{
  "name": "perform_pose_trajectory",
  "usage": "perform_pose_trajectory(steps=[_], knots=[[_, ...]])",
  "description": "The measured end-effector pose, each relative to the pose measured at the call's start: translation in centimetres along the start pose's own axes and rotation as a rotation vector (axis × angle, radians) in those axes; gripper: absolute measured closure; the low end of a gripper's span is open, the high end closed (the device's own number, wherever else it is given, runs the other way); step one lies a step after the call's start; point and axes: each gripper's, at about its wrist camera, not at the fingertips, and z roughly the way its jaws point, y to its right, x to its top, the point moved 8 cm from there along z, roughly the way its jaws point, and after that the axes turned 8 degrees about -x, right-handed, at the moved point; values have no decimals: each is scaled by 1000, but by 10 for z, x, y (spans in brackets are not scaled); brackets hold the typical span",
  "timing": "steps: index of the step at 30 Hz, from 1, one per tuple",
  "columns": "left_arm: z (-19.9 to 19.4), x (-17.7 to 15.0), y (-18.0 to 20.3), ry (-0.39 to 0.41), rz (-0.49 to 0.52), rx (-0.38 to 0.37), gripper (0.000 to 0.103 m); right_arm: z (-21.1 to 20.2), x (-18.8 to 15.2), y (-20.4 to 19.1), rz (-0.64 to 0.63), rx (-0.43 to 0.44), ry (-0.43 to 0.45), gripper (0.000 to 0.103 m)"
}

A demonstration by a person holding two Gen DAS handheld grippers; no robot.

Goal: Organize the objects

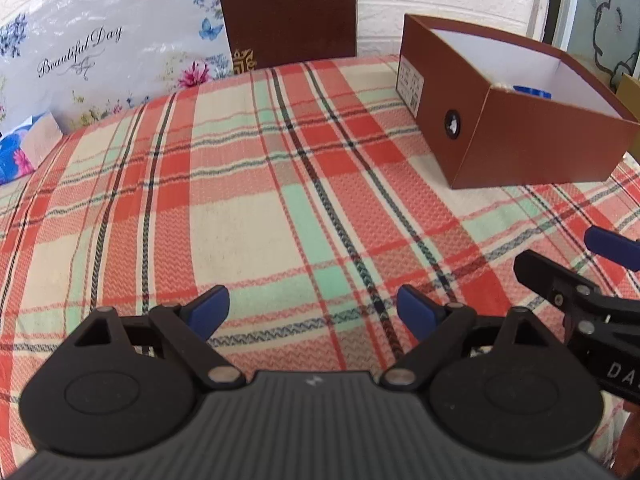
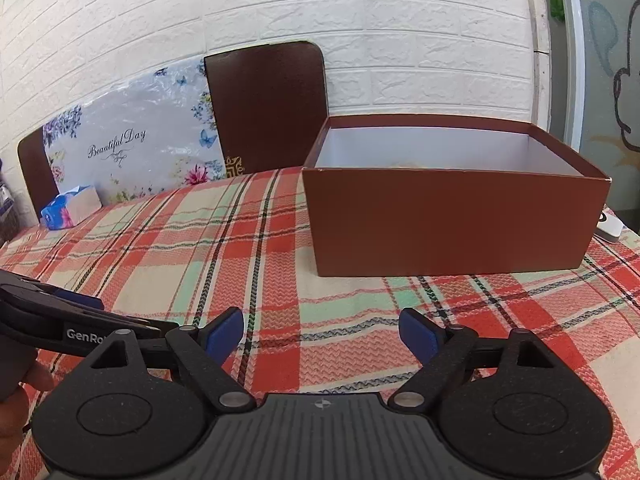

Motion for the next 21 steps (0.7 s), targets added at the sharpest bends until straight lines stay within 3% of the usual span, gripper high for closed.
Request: perform_pose_trajectory(steps=[13, 21], knots=[[-3, -2, -9, 3, -13, 20, 5, -17, 18, -3, 11, -8, 60, 15], [-37, 13, -1, 115, 52, 56, 0, -52, 41, -5, 23, 11, 149, 11]])
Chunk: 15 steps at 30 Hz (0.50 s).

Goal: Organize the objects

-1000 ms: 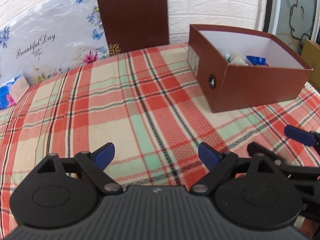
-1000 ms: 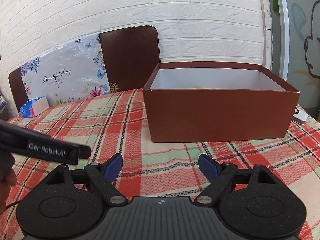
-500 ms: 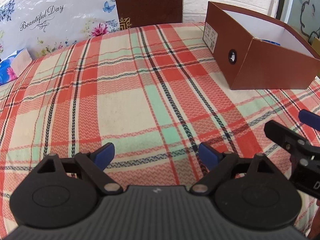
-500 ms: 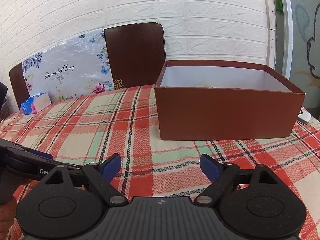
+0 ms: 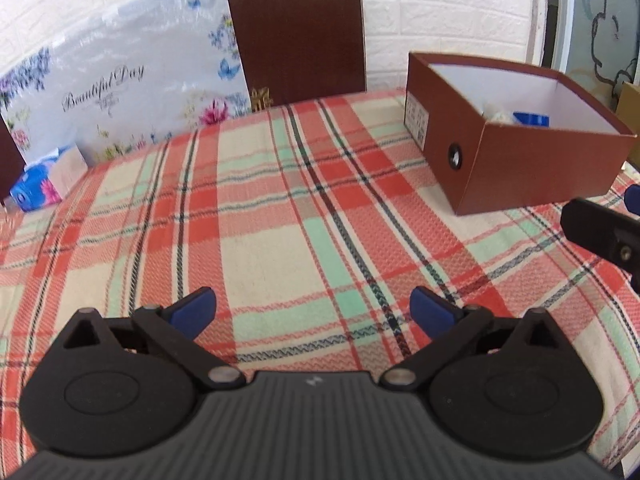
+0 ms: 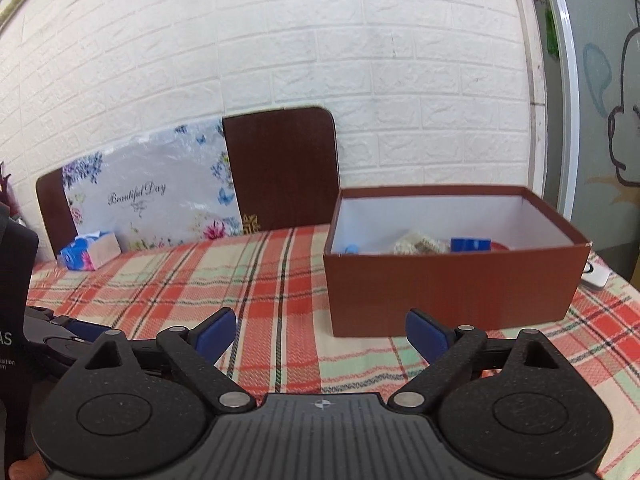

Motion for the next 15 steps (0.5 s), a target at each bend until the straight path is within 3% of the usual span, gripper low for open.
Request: perform_pose_trajectory(steps=[7, 15], knots=[[-23, 9, 8, 68, 26, -10, 0, -15, 4, 4, 5, -15, 37, 8], [-31, 10, 9, 102, 61, 40, 0, -15, 0, 6, 20, -15, 31, 8]])
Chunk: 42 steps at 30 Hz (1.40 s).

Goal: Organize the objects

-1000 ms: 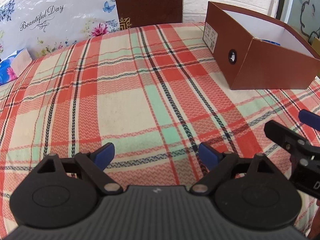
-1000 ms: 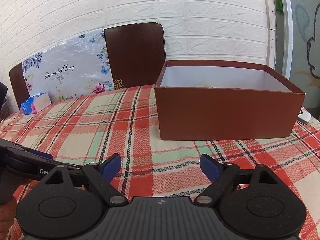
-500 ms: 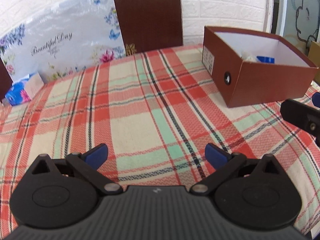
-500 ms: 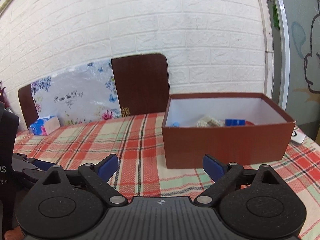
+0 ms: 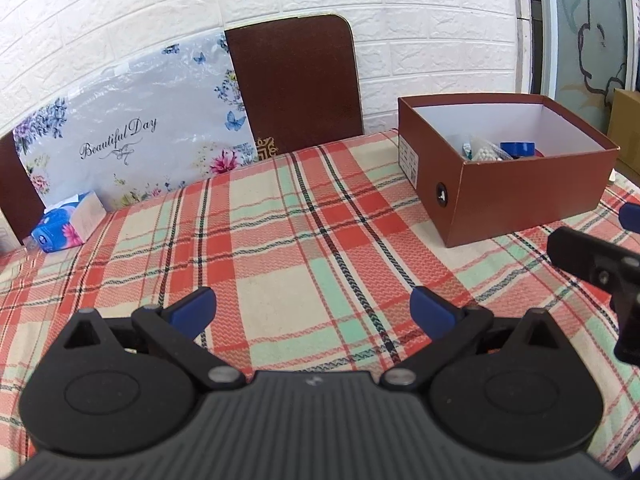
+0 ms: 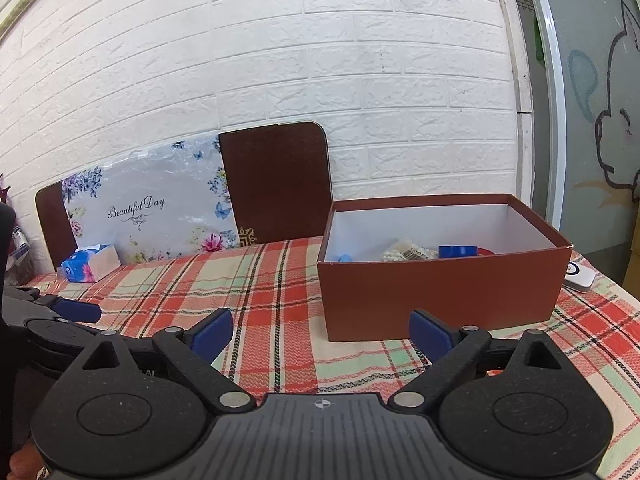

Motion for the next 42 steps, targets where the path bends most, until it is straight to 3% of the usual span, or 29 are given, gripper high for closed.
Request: perform_pose_trajectory(steps=[42], knots=[[-1, -5, 6, -28, 18, -20, 0, 1, -6, -5, -11, -3, -3, 8]])
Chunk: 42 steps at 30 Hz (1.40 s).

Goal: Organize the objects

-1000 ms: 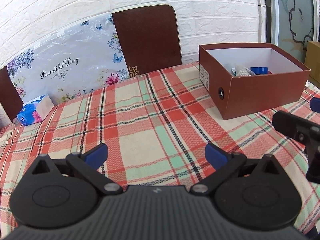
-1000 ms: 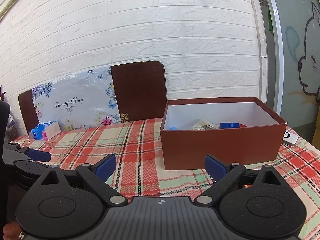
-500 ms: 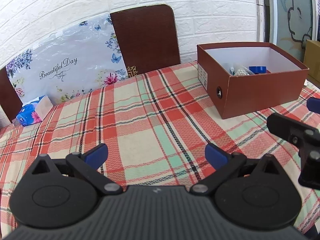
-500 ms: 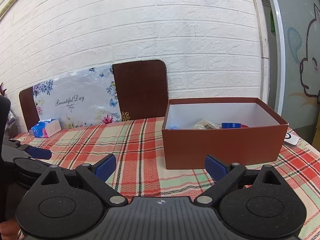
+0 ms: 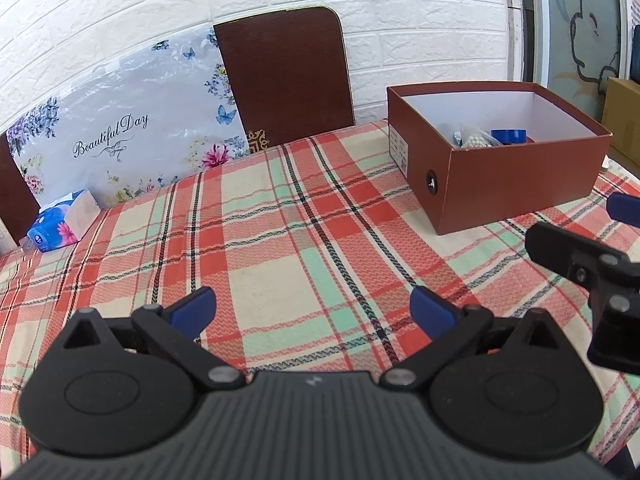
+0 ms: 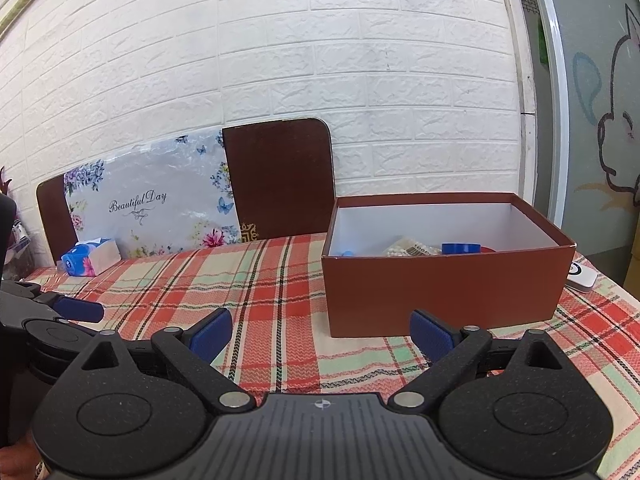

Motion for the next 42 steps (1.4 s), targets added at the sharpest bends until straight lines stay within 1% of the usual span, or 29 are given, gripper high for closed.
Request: perform_pose_trajectory(steps=[33, 42], knots=[[2, -4, 2, -22, -9, -15, 0, 1, -4, -4, -5, -1, -9, 7], [4, -7, 3, -35, -11, -38, 0, 2, -6, -4, -5, -1, -14, 7]])
